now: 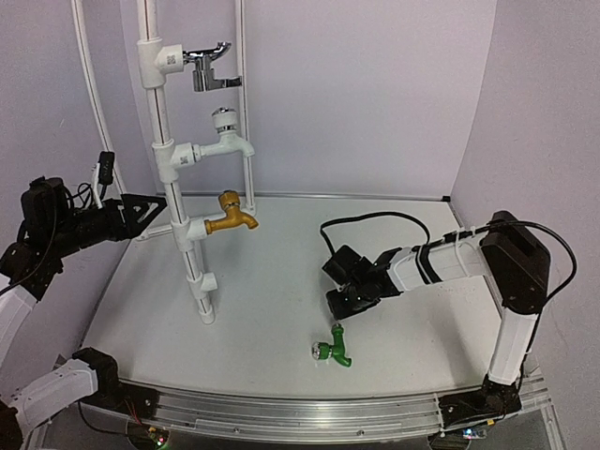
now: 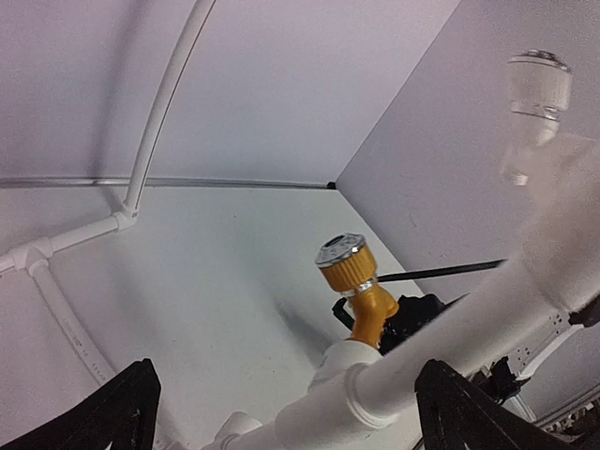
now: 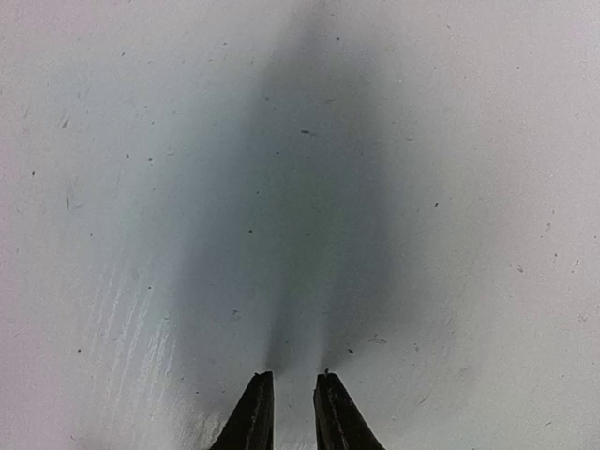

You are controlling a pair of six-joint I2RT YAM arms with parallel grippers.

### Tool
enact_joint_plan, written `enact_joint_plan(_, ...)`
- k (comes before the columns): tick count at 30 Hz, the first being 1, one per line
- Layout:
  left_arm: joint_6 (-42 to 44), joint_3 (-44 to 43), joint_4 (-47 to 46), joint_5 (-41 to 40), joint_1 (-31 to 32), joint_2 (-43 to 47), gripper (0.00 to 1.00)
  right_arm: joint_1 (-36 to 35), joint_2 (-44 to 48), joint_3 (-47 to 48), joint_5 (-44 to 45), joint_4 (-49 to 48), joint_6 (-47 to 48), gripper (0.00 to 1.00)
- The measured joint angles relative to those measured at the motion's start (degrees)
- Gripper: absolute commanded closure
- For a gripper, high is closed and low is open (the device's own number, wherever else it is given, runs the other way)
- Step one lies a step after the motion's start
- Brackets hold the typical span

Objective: Install the water faucets

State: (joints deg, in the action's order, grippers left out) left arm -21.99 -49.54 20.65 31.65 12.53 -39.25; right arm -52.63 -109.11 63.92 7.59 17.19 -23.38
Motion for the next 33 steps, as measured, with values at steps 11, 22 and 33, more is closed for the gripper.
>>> enact_joint_plan(11,2.52,-0.39,-1.69,2.69,0.66,4.26,0.0,1.9,0.45,3.22,-4.46,-0.54,1.86,0.19)
enact_joint_plan(22,4.3,-4.93,-1.87,17.51,0.71,-3.76,0.03,2.13,2.33,14.95,-27.8,-18.76,-0.33,0.04)
enact_joint_plan(33,5.26,-4.98,-2.99,18.17,1.16,-7.38,0.2,2.13,5.2,18.53,-46.02,-30.44,-8.68,0.03)
